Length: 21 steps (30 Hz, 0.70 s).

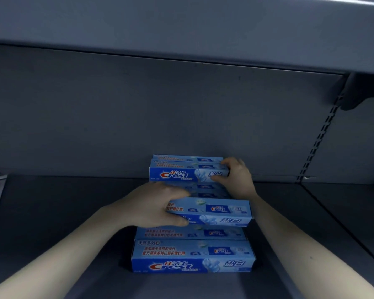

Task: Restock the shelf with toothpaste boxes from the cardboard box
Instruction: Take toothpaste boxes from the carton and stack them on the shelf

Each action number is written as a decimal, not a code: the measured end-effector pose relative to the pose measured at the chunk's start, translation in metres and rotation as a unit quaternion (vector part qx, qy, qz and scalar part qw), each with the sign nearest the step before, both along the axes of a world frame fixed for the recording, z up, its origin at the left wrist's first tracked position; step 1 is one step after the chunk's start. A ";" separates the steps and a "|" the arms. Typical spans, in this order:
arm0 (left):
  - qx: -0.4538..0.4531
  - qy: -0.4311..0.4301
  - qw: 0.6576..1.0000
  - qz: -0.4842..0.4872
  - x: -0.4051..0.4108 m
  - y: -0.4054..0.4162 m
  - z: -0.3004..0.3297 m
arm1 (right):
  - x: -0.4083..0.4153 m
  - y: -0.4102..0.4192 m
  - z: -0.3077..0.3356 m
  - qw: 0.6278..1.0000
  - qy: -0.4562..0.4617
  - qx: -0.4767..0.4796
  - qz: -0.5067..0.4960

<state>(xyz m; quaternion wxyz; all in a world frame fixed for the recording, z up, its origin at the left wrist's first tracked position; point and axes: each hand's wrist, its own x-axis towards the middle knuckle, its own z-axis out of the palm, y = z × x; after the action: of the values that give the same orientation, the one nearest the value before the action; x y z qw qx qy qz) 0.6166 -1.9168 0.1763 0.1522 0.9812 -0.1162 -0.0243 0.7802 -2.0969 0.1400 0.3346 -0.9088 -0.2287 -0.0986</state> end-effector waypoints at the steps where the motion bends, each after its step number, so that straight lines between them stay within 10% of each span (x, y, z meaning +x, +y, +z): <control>1: -0.011 0.000 1.000 0.000 -0.001 0.001 0.000 | 0.000 0.001 0.000 1.000 -0.003 0.002 -0.002; 21: -0.032 -0.058 0.998 0.006 -0.015 0.013 0.000 | -0.012 -0.016 0.003 0.990 -0.031 0.137 -0.028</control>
<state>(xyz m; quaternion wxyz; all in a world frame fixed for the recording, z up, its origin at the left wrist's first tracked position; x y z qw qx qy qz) 0.6020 -1.9043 0.1763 0.1770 0.9762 -0.1196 0.0370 0.7680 -2.1126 0.1427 0.4461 -0.8569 -0.1974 -0.1665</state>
